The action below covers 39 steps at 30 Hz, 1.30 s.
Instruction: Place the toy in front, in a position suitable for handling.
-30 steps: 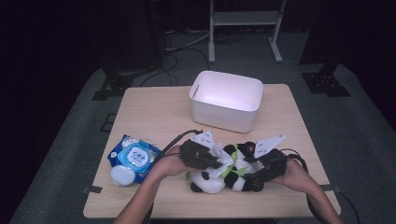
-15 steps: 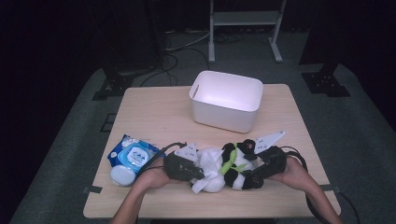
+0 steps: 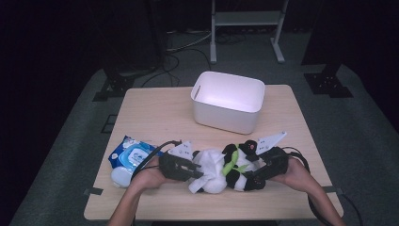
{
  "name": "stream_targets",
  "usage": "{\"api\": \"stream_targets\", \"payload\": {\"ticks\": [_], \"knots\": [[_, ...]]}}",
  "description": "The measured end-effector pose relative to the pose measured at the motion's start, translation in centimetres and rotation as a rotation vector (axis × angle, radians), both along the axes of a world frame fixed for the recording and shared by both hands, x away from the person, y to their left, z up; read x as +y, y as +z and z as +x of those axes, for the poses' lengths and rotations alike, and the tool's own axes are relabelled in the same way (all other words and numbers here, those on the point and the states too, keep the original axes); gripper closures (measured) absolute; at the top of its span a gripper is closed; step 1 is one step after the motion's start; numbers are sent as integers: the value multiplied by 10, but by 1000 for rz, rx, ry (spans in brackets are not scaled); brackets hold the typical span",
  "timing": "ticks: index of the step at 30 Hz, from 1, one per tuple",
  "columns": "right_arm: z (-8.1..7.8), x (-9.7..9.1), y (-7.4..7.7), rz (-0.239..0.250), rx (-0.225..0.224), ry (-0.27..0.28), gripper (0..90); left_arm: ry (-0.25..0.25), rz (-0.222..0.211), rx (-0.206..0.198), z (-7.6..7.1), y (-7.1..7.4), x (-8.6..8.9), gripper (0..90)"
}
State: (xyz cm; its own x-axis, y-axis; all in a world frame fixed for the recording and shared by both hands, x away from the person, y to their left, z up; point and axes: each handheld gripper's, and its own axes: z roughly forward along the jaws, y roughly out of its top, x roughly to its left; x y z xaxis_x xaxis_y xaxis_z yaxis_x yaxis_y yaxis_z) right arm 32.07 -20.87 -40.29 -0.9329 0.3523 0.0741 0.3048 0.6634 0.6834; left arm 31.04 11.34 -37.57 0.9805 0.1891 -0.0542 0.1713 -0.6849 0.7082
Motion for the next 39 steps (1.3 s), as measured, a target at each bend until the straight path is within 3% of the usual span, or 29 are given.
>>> {"api": "stream_targets", "payload": {"ticks": [10,18,20,23,28,39], "knots": [[-1,1,0,-8,-6,6,364,21,14,-34,14,8,-14,565],[0,0,0,-2,-6,8,361,0,30,29,31,3,-29,482],[0,0,-1,1,-4,8,361,-7,26,40,32,3,-29,514],[0,0,-1,3,-4,8,362,-23,13,47,32,2,-27,655],[-1,-1,-1,9,-3,5,363,-7,-17,50,30,4,-13,805],[0,-1,-1,8,0,4,362,95,5,86,39,-17,23,826]]}}
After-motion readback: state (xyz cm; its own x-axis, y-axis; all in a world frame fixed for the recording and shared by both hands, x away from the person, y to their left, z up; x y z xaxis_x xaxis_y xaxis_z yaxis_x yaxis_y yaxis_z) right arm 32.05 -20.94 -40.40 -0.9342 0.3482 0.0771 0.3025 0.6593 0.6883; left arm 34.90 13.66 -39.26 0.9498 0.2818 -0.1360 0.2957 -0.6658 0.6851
